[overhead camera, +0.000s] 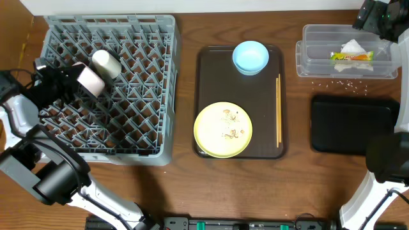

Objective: Sort waste into correct bins and load items into the dishwasher
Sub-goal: 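Lower the pink bowl into the rack and release it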

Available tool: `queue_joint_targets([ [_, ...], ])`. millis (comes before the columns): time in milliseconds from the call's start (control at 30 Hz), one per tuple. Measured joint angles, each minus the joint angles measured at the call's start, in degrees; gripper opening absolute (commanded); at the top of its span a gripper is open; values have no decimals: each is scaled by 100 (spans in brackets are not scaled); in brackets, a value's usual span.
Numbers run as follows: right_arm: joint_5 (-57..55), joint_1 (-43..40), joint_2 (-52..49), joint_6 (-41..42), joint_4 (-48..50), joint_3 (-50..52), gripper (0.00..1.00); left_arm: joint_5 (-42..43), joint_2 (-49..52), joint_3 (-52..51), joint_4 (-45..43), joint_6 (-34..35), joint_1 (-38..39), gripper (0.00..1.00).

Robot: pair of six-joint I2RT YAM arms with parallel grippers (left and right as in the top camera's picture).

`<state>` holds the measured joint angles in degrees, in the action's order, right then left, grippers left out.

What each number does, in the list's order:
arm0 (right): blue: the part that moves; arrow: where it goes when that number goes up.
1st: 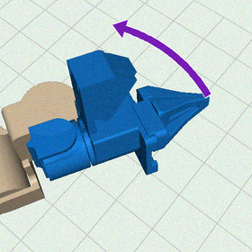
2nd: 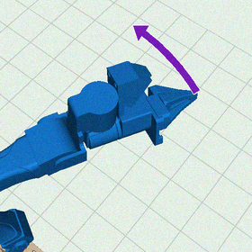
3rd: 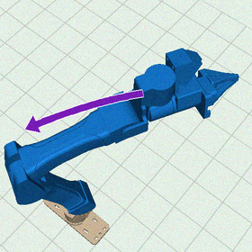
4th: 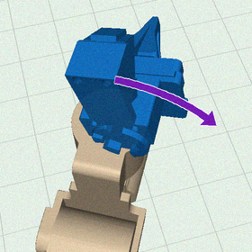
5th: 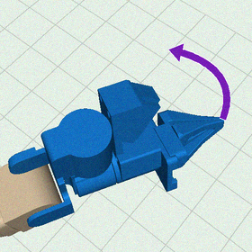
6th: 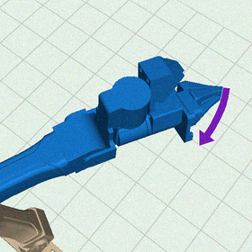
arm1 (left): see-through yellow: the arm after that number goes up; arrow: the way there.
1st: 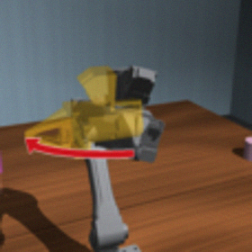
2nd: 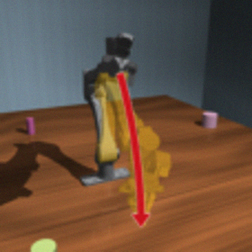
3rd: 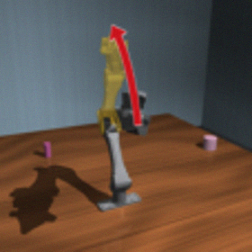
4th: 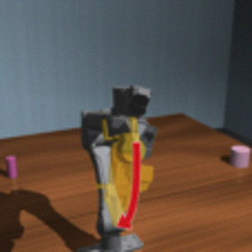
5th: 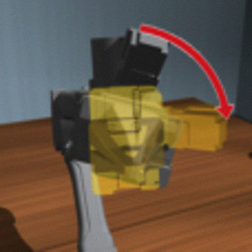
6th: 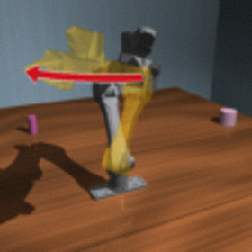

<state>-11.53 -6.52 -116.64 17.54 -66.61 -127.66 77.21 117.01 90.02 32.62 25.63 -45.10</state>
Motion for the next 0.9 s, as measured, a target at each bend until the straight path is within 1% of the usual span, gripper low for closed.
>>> queue_joint_targets([
  [67,0,0,0,2,0,0,99,22,0,0,24,-22,-28,8],
  [100,2,0,0,0,0,0,99,31,0,0,35,-24,-52,10],
  [133,0,0,0,0,0,0,99,42,0,0,44,-42,-79,16],
  [200,0,0,0,0,0,0,99,-9,0,0,81,-72,-144,36],
  [267,0,0,0,0,0,0,99,-153,2,-11,138,-50,-245,47],
  [300,0,0,0,0,0,0,99,-227,13,-15,168,-48,-302,49],
  [500,0,0,0,2,0,0,99,-730,13,-26,494,-142,-564,50],
  [633,0,0,0,0,0,0,99,-1287,11,-33,839,-212,-649,50],
  [767,2,0,0,0,0,2,99,-2124,-155,-48,1220,-304,-699,50],
  [833,0,0,0,0,0,0,99,-2656,-422,-57,1394,-321,-704,49],
  [900,2,0,0,0,0,0,99,-3171,-817,-61,1543,-326,-702,43],
])
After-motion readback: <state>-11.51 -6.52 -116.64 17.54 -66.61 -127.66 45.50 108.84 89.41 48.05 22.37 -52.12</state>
